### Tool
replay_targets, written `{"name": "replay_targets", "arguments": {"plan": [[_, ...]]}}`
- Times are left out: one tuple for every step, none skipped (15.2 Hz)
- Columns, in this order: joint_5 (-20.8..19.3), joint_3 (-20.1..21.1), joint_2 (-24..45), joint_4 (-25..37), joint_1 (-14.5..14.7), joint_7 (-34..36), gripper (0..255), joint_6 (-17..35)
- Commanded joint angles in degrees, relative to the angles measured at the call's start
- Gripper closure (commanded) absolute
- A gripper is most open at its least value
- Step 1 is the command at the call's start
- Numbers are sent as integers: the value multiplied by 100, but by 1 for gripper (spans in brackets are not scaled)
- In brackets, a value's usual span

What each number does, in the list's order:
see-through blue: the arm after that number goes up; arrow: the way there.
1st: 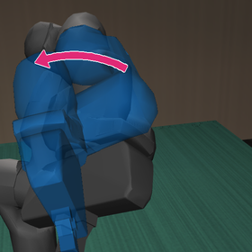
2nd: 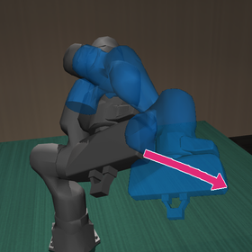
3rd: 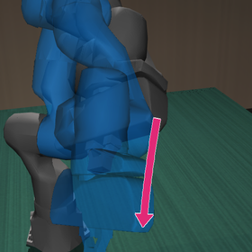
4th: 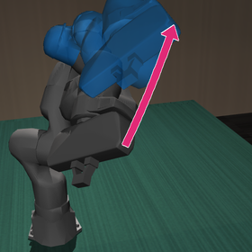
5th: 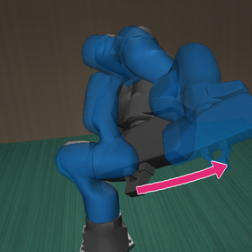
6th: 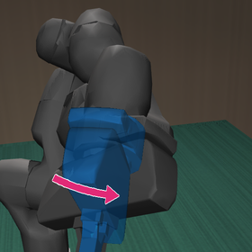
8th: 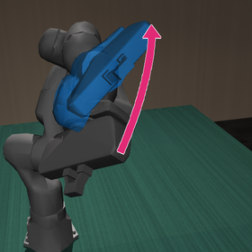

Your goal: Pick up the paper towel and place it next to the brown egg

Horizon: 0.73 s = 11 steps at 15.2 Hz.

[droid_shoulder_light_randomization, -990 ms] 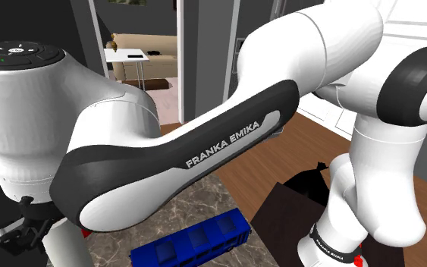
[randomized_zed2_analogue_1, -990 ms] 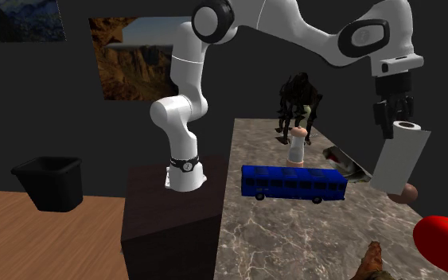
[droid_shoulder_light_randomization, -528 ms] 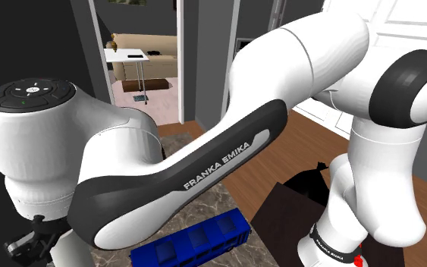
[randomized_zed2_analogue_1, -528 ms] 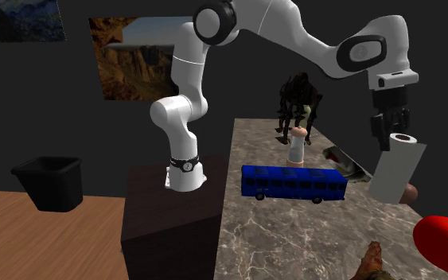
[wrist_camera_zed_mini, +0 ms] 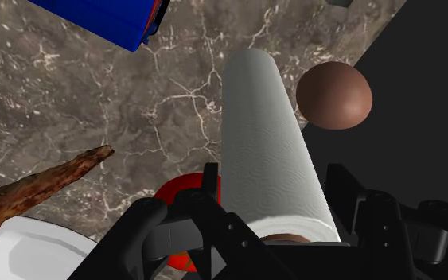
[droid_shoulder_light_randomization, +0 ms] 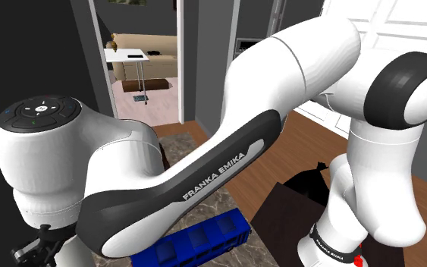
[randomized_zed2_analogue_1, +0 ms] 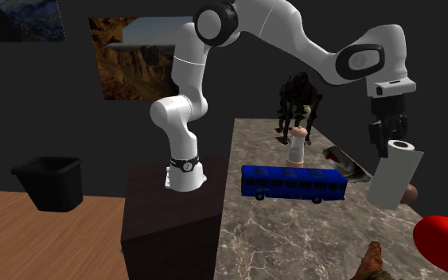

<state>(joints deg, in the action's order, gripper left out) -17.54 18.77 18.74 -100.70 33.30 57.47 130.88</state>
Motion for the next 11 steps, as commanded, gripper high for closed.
{"name": "replay_targets", "arguments": {"plan": [[-1,0,0,-1,0,1,255,3],[-1,0,0,-1,0,1,255,3],[-1,0,0,-1,0,1,0,3],[-1,0,0,-1,0,0,0,3],[-1,0,0,-1,0,0,0,3],[-1,0,0,-1,0,0,0,3],[-1,0,0,-1,0,0,0,3],[-1,0,0,-1,0,0,0,3],[63,29,-121,17,-12,-38,0,-128],[124,56,-238,43,-22,-75,0,-263],[184,80,-349,78,-29,-111,0,-401]]}}
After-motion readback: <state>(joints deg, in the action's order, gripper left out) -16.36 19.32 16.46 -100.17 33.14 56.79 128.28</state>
